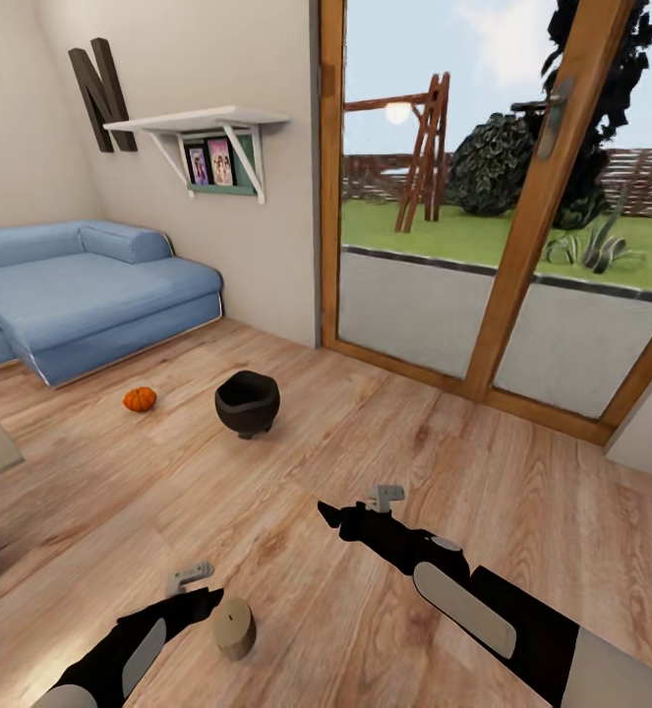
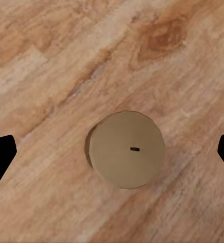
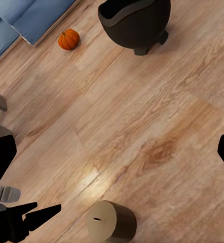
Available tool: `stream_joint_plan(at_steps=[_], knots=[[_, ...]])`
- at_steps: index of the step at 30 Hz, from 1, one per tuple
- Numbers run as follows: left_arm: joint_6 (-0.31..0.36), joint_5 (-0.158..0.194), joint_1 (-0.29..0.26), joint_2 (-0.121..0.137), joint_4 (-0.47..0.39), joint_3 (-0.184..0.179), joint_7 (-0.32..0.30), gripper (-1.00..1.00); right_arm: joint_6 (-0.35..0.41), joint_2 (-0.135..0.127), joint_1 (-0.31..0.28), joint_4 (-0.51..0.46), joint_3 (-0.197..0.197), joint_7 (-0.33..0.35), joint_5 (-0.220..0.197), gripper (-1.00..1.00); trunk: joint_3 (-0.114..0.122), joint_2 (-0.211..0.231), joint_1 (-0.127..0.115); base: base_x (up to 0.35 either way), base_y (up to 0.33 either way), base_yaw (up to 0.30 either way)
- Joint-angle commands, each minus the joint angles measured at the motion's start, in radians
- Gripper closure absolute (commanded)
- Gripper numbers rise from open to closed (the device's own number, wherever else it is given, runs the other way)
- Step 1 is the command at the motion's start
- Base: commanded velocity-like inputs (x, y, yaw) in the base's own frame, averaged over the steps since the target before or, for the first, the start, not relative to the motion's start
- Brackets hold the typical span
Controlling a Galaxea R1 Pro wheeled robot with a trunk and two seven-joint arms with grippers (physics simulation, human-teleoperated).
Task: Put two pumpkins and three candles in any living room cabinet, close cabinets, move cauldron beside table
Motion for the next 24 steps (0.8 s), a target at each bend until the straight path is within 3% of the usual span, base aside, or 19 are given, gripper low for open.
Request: stream_joint_plan(at_steps=[1, 7, 12, 15, 18, 22, 24], knots=[[0.002, 0.007, 0.0, -0.001, 0.002, -0.005, 0.002, -1.0, 0.0, -0.001, -0.001, -0.004, 0.002, -0.007, -0.006, -1.0, -0.004, -0.008, 0.004, 0.0, 0.0, 0.0], [-0.036, 0.007, 0.0, -0.003, 0.011, -0.006, 0.047, -1.0, -0.024, 0.0, -0.001, -0.01, 0.002, -0.005, -0.006, -1.0, -0.023, -0.05, 0.027, 0.0, 0.0, 0.0], [-0.041, 0.007, 0.0, -0.003, 0.011, -0.006, 0.055, -1.0, -0.039, -0.001, -0.001, -0.028, 0.003, 0.002, -0.006, -1.0, -0.042, -0.051, 0.029, 0.0, 0.0, 0.0], [-0.045, 0.007, 0.0, -0.003, 0.01, -0.006, 0.056, -1.0, -0.042, -0.007, -0.001, -0.096, 0.003, 0.067, -0.016, -1.0, -0.054, -0.052, 0.03, 0.0, 0.0, 0.0], [-0.062, 0.006, 0.0, -0.004, 0.009, -0.007, 0.057, -1.0, -0.042, -0.019, 0.0, -0.156, 0.001, 0.189, -0.034, -1.0, -0.065, -0.052, 0.032, 0.0, 0.0, 0.0], [-0.076, 0.005, 0.0, -0.005, 0.009, -0.01, 0.057, -1.0, -0.046, -0.088, 0.0, -0.219, 0.002, 0.34, -0.079, -1.0, -0.081, -0.053, 0.034, 0.0, 0.0, 0.0], [-0.077, 0.005, 0.0, -0.007, 0.009, -0.01, 0.057, -1.0, -0.046, -0.109, 0.0, -0.224, 0.002, 0.399, -0.086, -1.0, -0.089, -0.054, 0.034, 0.0, 0.0, 0.0]])
